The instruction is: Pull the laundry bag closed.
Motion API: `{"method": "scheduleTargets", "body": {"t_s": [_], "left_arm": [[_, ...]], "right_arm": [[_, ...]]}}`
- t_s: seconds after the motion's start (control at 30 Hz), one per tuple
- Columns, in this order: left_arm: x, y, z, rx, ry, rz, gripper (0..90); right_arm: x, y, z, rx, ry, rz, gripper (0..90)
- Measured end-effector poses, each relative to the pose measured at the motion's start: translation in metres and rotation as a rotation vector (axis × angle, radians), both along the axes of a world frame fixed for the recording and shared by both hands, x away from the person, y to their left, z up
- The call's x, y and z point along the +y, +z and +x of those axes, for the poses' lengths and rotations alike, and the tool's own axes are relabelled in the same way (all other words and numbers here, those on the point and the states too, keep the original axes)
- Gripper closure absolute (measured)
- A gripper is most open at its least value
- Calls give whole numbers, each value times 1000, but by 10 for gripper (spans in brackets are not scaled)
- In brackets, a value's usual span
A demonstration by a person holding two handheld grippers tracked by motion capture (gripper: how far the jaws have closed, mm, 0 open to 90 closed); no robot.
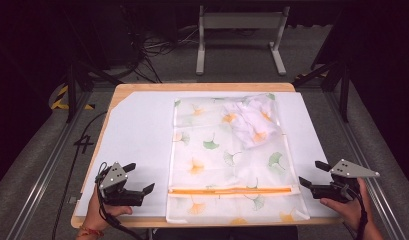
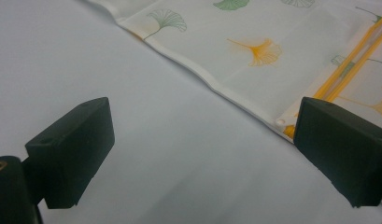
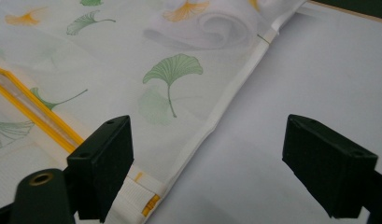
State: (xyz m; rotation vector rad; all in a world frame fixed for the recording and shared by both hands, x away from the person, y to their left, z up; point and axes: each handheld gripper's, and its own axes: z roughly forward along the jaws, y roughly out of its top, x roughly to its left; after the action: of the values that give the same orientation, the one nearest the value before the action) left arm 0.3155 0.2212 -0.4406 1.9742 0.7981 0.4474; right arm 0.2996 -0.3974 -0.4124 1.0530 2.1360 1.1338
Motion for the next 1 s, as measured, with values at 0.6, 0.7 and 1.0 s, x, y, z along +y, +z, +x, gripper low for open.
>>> {"method": "scheduleTargets", "body": {"t_s": [0.6, 0.7, 1.0], "left_arm": [[-12, 2, -13, 18, -58, -10, 79], [-17, -1, -16, 28, -84, -3, 83], [-41, -5, -25, 48, -155, 70, 184]], "right_arm": [[14, 4, 3, 19, 62, 36, 238], [33, 7, 9, 41, 128, 54, 267], [93, 8, 29, 67, 281, 46, 348]]}}
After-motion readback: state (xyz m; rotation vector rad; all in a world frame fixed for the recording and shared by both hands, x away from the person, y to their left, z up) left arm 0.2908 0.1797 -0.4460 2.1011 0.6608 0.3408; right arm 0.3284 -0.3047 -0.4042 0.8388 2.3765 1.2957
